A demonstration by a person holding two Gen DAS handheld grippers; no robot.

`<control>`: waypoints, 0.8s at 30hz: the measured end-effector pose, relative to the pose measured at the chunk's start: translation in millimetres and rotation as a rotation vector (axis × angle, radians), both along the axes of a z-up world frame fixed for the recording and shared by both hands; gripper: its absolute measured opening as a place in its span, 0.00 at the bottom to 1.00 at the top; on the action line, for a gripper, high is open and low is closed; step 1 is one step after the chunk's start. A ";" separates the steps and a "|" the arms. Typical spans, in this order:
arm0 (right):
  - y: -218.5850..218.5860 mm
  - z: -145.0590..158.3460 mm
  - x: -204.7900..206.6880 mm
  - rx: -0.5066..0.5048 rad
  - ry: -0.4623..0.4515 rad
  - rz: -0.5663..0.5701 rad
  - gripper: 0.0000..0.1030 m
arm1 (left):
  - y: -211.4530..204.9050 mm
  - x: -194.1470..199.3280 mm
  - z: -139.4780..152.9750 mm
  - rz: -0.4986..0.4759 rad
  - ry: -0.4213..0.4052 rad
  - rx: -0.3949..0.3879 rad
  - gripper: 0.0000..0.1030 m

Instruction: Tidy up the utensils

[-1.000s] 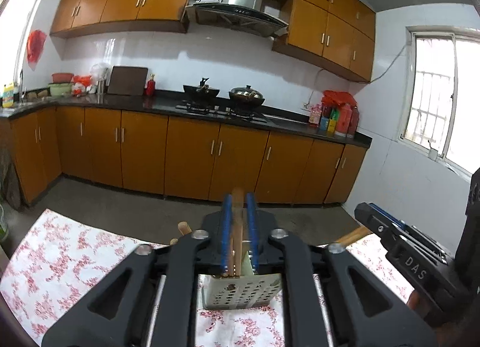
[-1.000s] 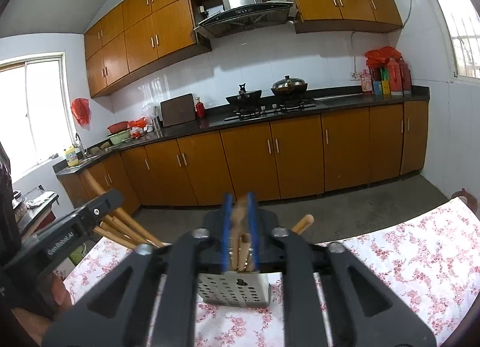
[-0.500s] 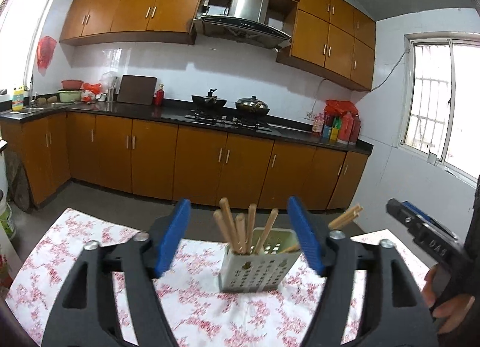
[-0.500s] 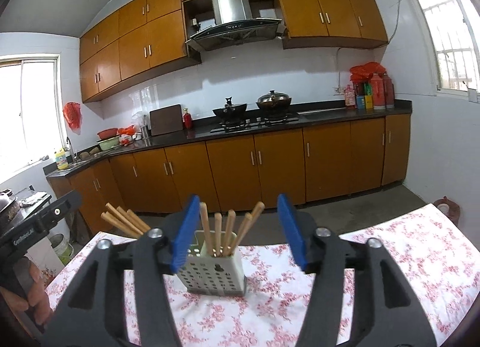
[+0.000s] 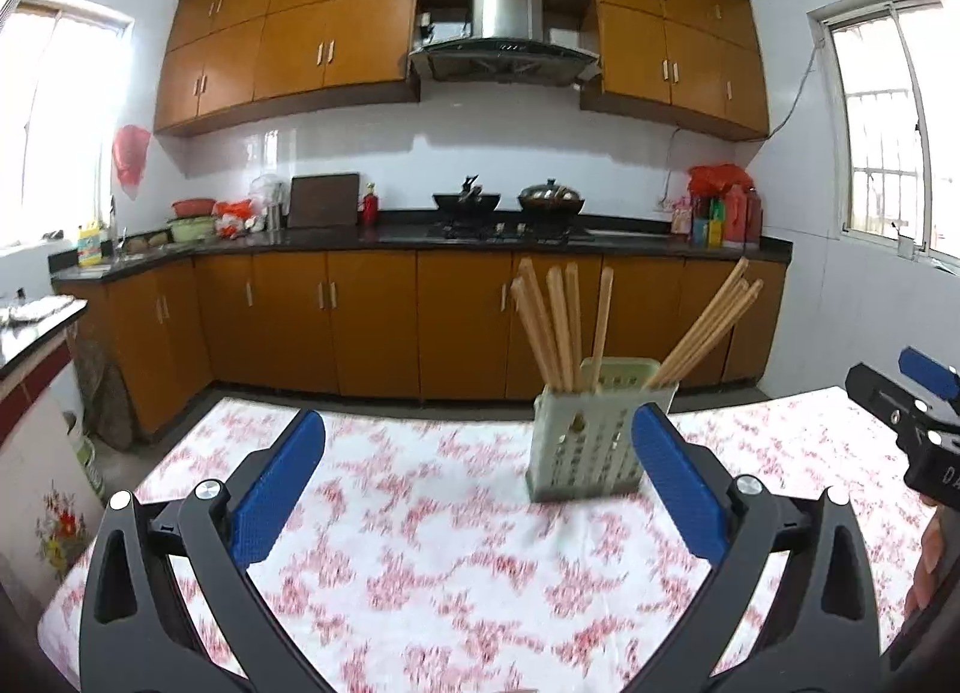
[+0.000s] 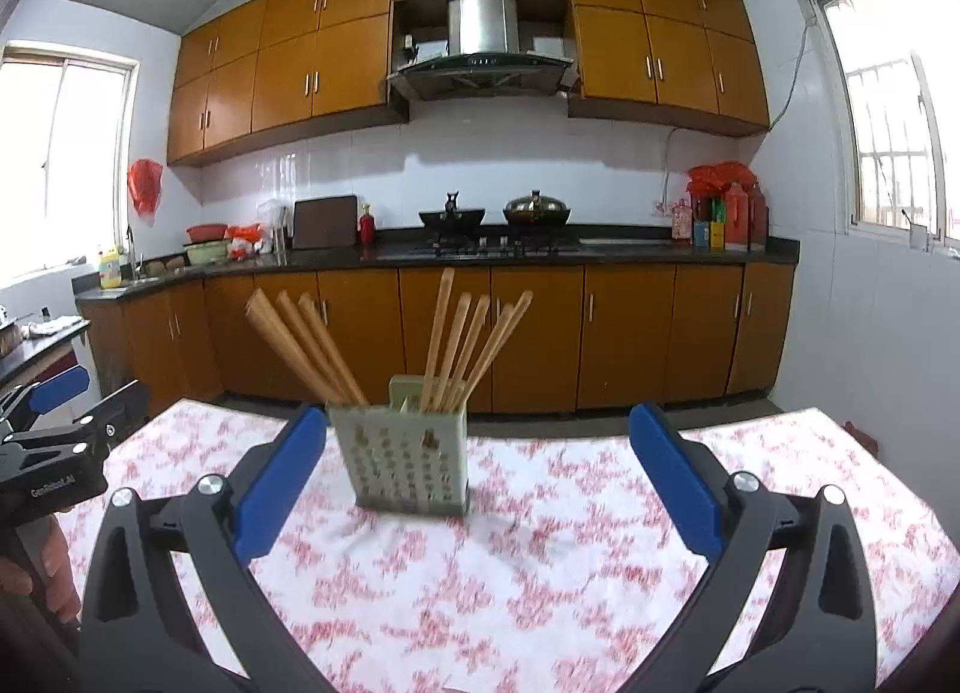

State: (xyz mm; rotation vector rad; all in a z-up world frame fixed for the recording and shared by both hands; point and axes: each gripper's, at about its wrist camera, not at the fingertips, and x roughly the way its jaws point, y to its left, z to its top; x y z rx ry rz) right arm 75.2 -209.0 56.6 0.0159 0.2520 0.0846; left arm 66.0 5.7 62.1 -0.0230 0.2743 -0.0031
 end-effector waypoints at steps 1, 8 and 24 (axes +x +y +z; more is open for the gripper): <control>1.5 -3.8 -2.1 -0.002 0.003 -0.002 0.96 | 1.8 -2.0 -3.9 0.001 0.007 -0.012 0.98; 2.7 -29.6 -12.6 0.025 0.039 -0.010 0.96 | 4.2 -18.3 -27.8 0.003 0.011 -0.001 0.98; -1.8 -63.2 -21.3 0.024 0.110 -0.025 0.96 | 1.2 -33.8 -60.0 -0.007 0.080 -0.003 0.98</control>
